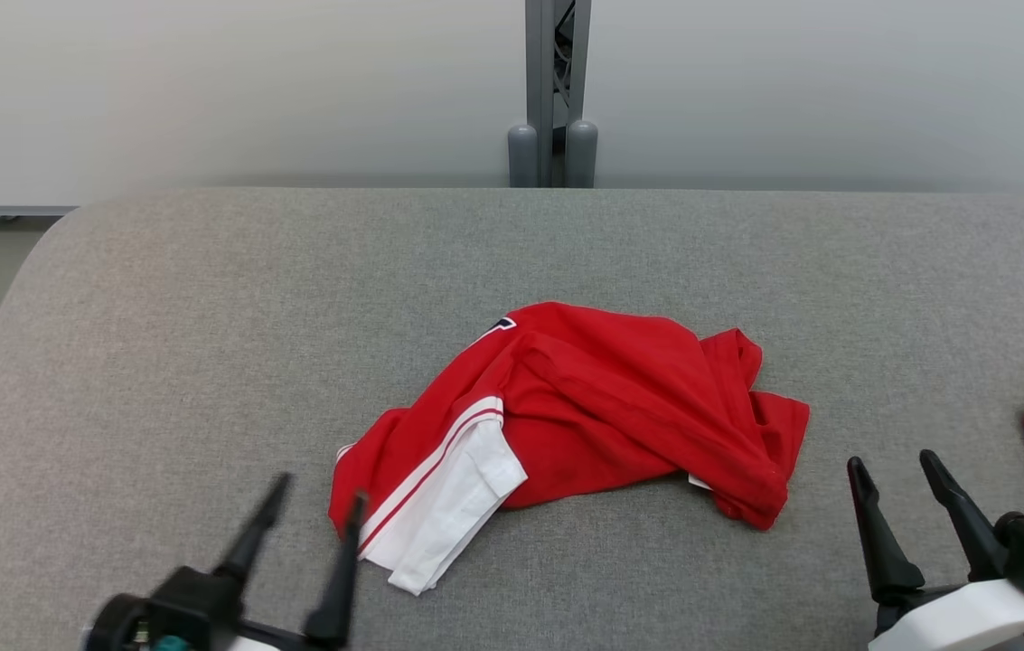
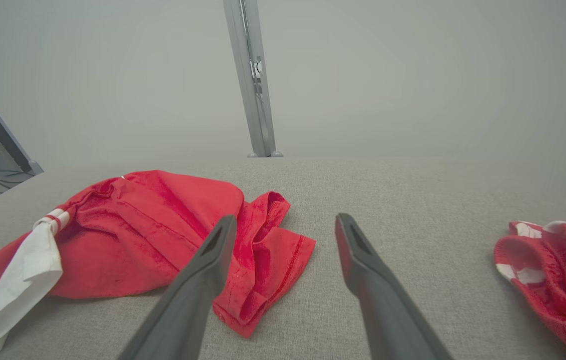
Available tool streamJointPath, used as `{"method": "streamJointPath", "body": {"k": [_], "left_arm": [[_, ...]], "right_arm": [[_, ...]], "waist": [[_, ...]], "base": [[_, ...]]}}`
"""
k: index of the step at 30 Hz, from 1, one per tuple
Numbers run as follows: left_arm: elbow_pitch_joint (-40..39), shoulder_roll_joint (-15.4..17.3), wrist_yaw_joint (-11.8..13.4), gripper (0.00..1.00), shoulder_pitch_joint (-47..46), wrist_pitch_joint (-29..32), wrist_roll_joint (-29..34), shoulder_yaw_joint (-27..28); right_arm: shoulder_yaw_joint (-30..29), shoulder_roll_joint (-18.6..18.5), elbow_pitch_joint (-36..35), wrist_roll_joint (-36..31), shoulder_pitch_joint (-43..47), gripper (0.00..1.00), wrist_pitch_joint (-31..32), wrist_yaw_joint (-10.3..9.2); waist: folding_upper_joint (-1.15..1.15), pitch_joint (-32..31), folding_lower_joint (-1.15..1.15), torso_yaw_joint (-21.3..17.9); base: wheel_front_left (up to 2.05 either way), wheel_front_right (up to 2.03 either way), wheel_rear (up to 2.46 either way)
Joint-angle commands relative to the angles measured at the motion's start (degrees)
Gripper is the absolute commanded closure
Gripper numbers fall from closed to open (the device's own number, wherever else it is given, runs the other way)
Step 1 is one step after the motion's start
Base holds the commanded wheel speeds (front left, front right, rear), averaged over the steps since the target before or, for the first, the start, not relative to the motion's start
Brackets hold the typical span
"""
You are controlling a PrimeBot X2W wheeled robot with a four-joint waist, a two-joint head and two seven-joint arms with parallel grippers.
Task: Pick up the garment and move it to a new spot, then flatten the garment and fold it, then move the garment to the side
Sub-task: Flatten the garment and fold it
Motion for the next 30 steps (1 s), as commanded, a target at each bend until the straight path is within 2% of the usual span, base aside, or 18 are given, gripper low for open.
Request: {"method": "streamJointPath", "body": {"k": [1,6,10,17,30], "left_arm": [[0.15,0.09,-1.49,0.0,-1.07,1.46,0.43,-1.91],[3.01,-0.68,-6.6,0.0,-2.49,6.68,0.32,-8.89],[6.63,-1.4,-8.44,0.0,-3.31,9.57,-0.42,-11.39],[12.42,-2.83,-9.98,0.0,-6.37,11.53,-0.9,-13.03],[18.53,-4.4,-10.9,0.0,-9.81,9.89,-0.77,-13.34]], "right_arm": [[0.21,-0.27,0.14,-0.57,-0.29,0.0,0.53,-0.02],[2.74,-0.25,0.61,-1.58,-0.03,0.0,2.86,-0.02],[5.32,-0.27,1.47,-3.31,-0.28,0.0,5.16,-0.02],[7.51,-0.27,3.89,-2.58,-2.67,0.0,6.1,-0.02],[9.18,-0.28,7.41,-2.86,-7.69,0.0,5.69,-0.02]], "waist": [[0.0,0.38,0.0,0.12],[0.0,1.68,0.0,-0.26],[0.0,2.75,0.0,-0.84],[0.0,5.13,0.0,-1.16],[0.0,8.24,0.0,-0.44]], "base": [[0.0,0.0,0.0],[0.0,0.0,0.0],[0.0,0.0,0.0],[0.0,0.0,0.0],[0.0,0.0,0.0]]}}
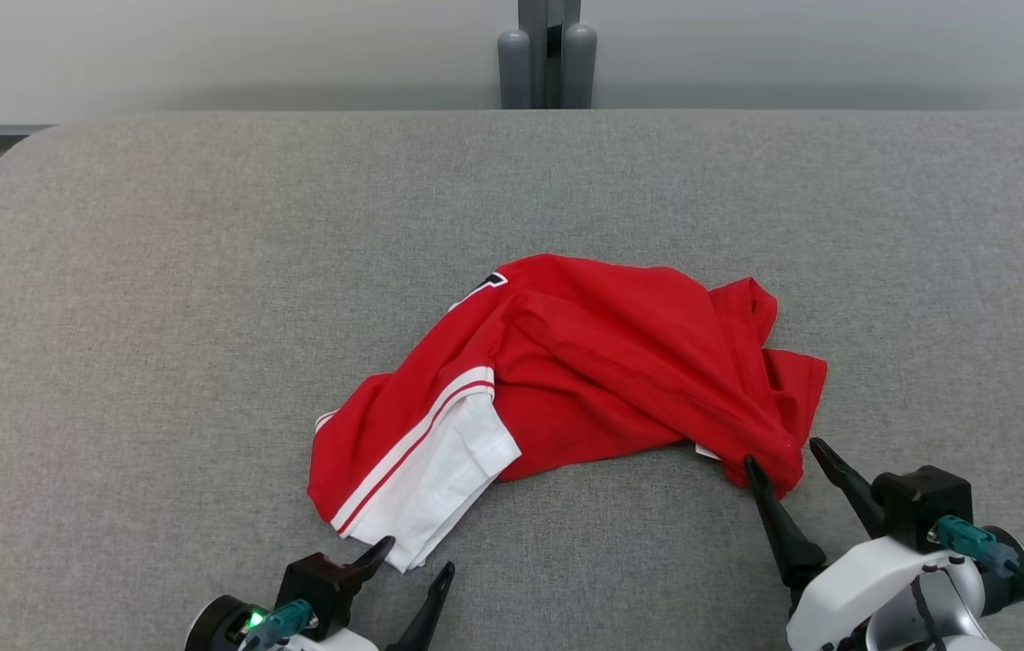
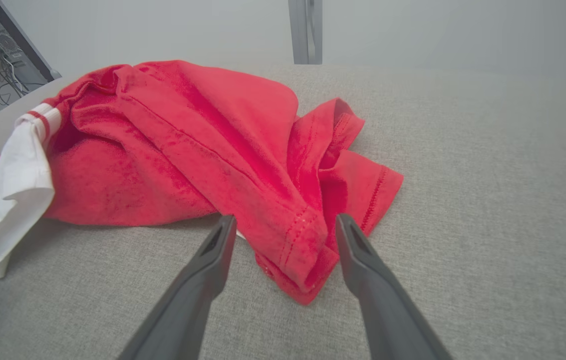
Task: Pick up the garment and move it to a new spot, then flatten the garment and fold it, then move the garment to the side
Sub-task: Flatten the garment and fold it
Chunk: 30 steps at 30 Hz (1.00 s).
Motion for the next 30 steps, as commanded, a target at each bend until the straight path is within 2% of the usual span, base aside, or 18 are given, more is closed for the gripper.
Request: {"method": "streamJointPath", "body": {"k": [1,3,4,5,6,7,8,18,30], "left_arm": [[0.56,0.09,0.07,0.0,-1.12,-0.23,-0.28,0.22],[1.09,0.1,-0.07,0.07,-1.66,-0.52,-0.38,0.44],[1.36,0.04,-0.18,0.2,-1.76,-0.38,-0.51,0.41],[1.58,-0.08,-0.31,0.44,-2.04,-0.53,-0.62,0.44],[1.85,-0.15,-0.29,0.58,-2.31,-0.75,-0.57,0.51],[2.13,-0.2,-0.3,0.85,-2.49,-0.82,-0.54,0.48],[2.35,-0.2,-0.44,1.0,-2.75,-0.96,-0.6,0.51],[0.1,1.16,0.23,1.0,-4.15,-3.9,0.6,1.69],[-17.1,6.85,6.7,1.0,-7.84,-5.63,1.72,10.65]], "right_arm": [[-0.04,-0.28,0.51,-0.39,-0.83,0.0,-0.24,-0.02],[0.01,-0.28,0.9,-0.28,-1.46,0.0,-0.41,-0.02],[-0.02,-0.29,1.19,0.01,-1.65,0.0,-0.38,-0.02],[0.02,-0.29,1.46,0.11,-1.9,0.03,-0.39,-0.02],[0.13,-0.28,1.65,0.18,-2.24,0.51,-0.49,-0.02],[0.31,-0.28,1.84,0.3,-2.51,0.64,-0.47,-0.02],[0.52,-0.27,1.69,0.72,-2.84,1.0,-1.01,-0.02],[-0.77,-0.28,-1.2,0.74,-3.02,1.0,-3.35,-0.02],[-2.46,-0.45,-8.71,-1.13,-7.42,1.0,-6.07,-0.02]], "waist": [[0.0,0.58,0.0,0.15],[0.0,0.98,0.0,0.19],[0.0,1.25,0.0,0.21],[0.0,1.53,0.0,0.23],[0.0,1.74,0.0,0.21],[0.0,1.93,0.0,0.19],[0.0,2.09,0.0,0.19],[0.0,2.45,0.0,0.48],[0.0,-0.73,0.0,0.79]], "base": [[0.0,0.0,0.0],[0.0,0.0,0.0],[0.0,0.0,0.0],[0.0,0.0,0.0],[0.0,0.0,0.0],[0.0,0.0,0.0],[0.0,0.0,0.0],[0.0,0.0,0.0],[0.0,0.0,0.0]]}}
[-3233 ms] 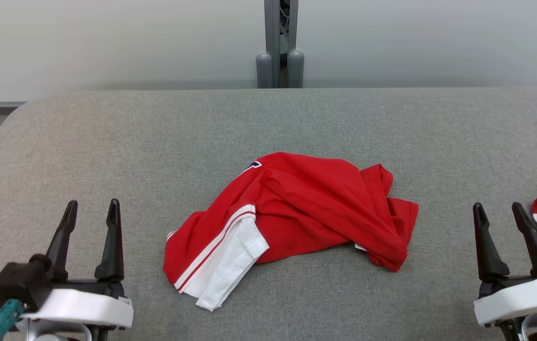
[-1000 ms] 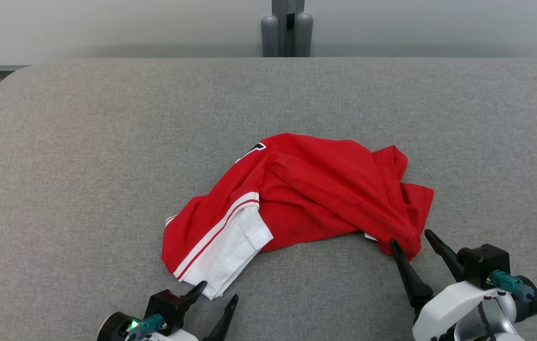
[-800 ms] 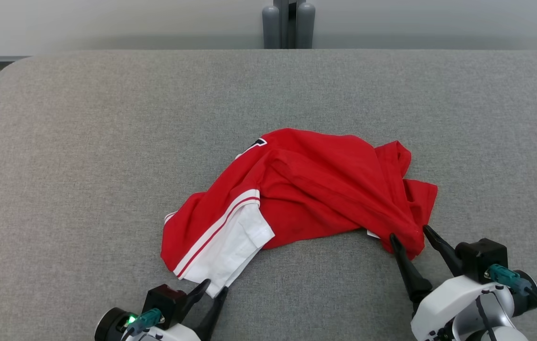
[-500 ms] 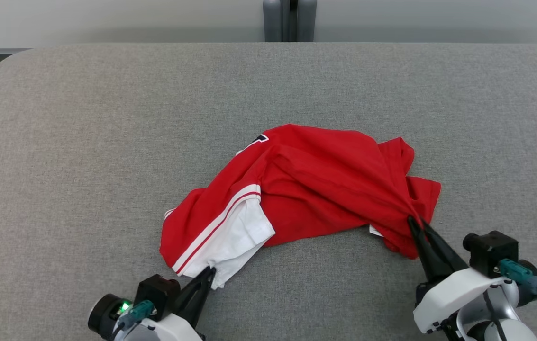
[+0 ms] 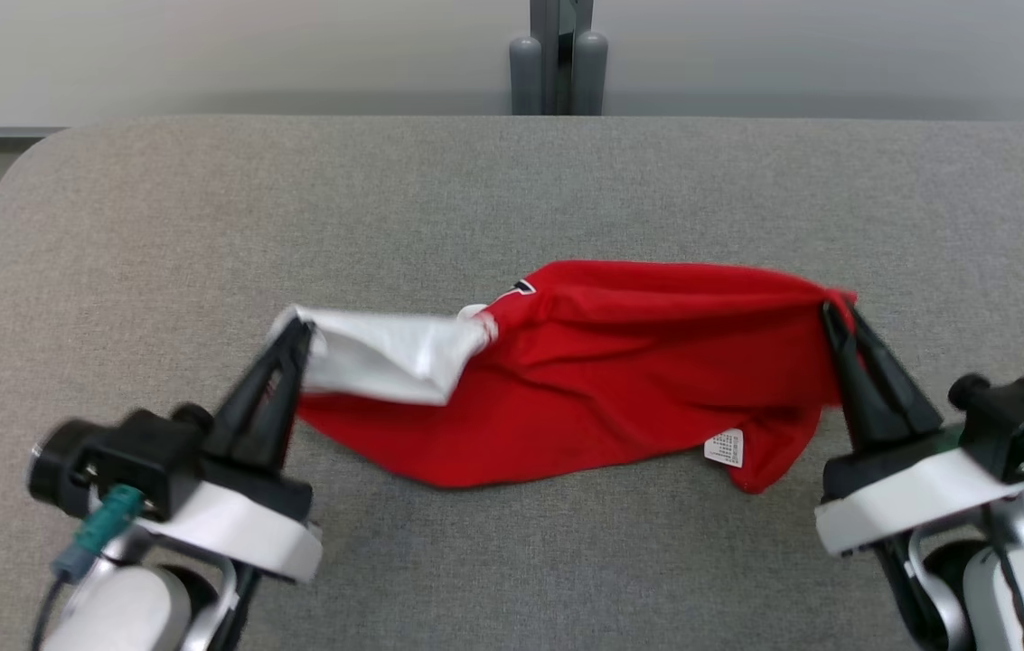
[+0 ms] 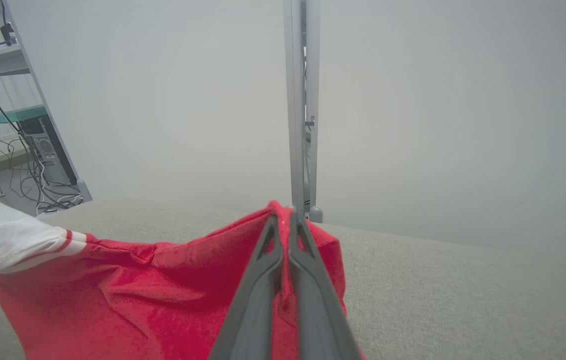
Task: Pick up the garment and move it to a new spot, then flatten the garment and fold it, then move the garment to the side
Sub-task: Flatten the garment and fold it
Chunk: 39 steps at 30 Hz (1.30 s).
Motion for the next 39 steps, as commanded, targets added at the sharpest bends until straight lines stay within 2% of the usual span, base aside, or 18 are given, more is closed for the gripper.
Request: {"method": "streamJointPath", "body": {"k": [1,6,14,20,28,33,39], "left_arm": [[-1.32,0.56,0.75,1.0,-1.54,-0.13,0.45,0.81],[-6.05,1.7,2.18,1.0,-6.8,0.19,0.53,4.89],[-10.0,3.88,2.95,1.0,-16.92,1.82,1.6,9.55],[-12.27,5.55,3.29,1.0,-22.27,4.64,2.01,11.27],[-13.36,6.17,3.1,1.0,-23.28,7.92,0.31,11.56],[-9.88,4.82,0.53,1.0,-27.68,8.57,-2.61,11.02],[5.0,2.16,-5.08,1.0,-40.06,11.84,-6.41,9.08]], "right_arm": [[-0.35,-0.53,-0.82,-0.36,-1.36,1.0,-0.33,-0.02],[0.06,-1.7,-2.81,-0.38,-6.97,1.0,0.14,-0.02],[0.7,-4.43,-4.76,0.72,-15.51,1.0,0.85,-0.02],[0.27,-5.78,-6.08,1.39,-19.17,1.0,2.04,-0.02],[-0.06,-5.92,-6.8,2.41,-20.0,1.0,3.09,-0.02],[0.37,-6.61,-2.77,4.0,-25.67,1.0,2.37,-0.02],[2.5,-7.91,11.7,7.54,-39.96,1.0,0.74,-0.02]], "waist": [[0.0,-0.44,0.0,0.02],[0.0,-1.89,0.0,-0.64],[0.0,-4.0,0.0,-1.79],[0.0,-4.9,0.0,-2.3],[0.0,-4.22,0.0,-2.68],[0.0,-2.3,0.0,-3.19],[0.0,1.14,0.0,-4.02]], "base": [[0.0,0.0,0.0],[0.0,0.0,0.0],[0.0,0.0,0.0],[0.0,0.0,0.0],[0.0,0.0,0.0],[0.0,0.0,0.0],[0.0,0.0,0.0]]}}
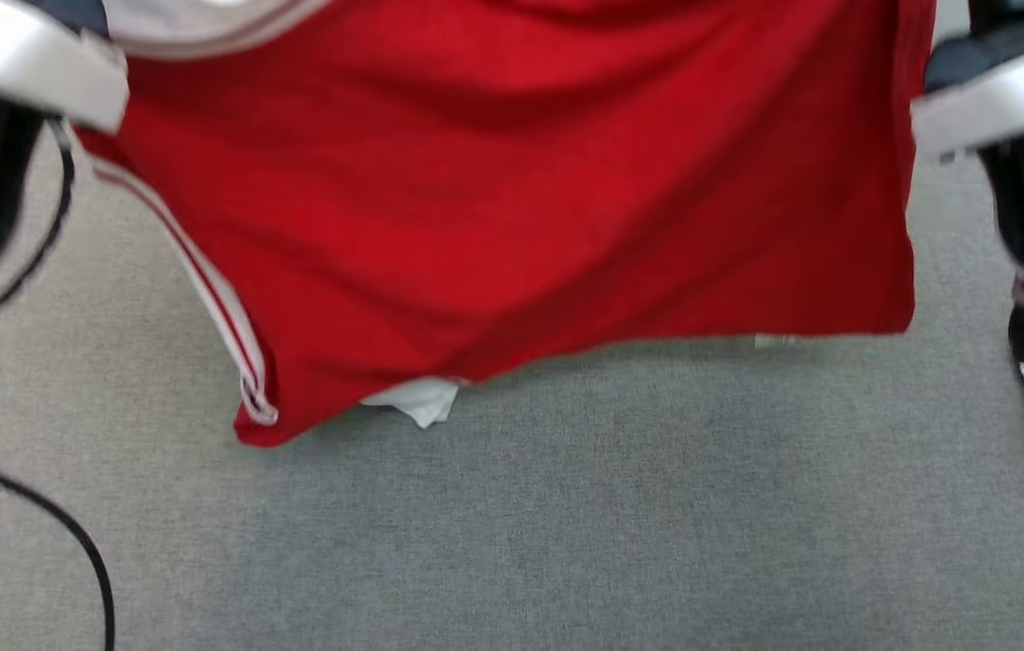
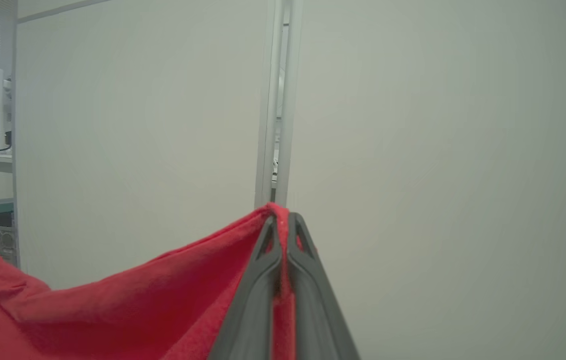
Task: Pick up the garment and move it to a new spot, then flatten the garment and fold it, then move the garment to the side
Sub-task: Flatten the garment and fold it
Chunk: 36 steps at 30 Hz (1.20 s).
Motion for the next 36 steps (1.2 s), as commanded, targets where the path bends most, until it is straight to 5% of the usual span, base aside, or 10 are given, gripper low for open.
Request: {"method": "streamJointPath", "body": {"k": [1,8,14,19,27,36], "left_arm": [[4.07,-0.49,-1.34,1.0,-3.85,0.88,-0.68,-0.31],[25.87,-3.47,-7.52,1.0,-21.46,3.2,-1.77,-1.92],[42.69,-5.62,-10.1,1.0,-36.81,-5.46,2.19,-2.85],[50.88,-7.76,-11.79,1.0,-43.35,-10.52,2.28,-3.11],[58.08,-12.04,-14.07,1.0,-38.28,-13.2,-3.0,-4.04],[50.99,-12.44,-14.17,1.0,-22.38,-18.77,-8.39,-6.55]], "right_arm": [[0.59,-0.36,3.67,1.1,-3.74,1.0,-0.64,-0.02],[3.59,0.93,24.53,5.56,-22.17,1.0,-4.2,-0.02],[3.92,3.37,41.13,7.35,-36.37,1.0,-15.16,-0.02],[1.36,4.01,48.47,5.47,-41.77,1.0,-17.18,-0.02],[3.73,4.85,54.23,4.51,-39.05,1.0,-17.16,-0.02],[8.62,3.91,49.57,12.95,-25.46,1.0,-17.19,-0.02]], "waist": [[0.0,1.76,0.0,-0.53],[0.0,7.05,0.0,-2.0],[0.0,10.41,0.0,-2.82],[0.0,14.28,0.0,-1.92],[0.0,20.47,0.0,0.17],[0.0,20.22,0.0,1.22]], "base": [[0.0,0.0,0.0],[0.0,0.0,0.0],[0.0,0.0,0.0],[0.0,0.0,0.0],[0.0,0.0,0.0],[0.0,0.0,0.0]]}}
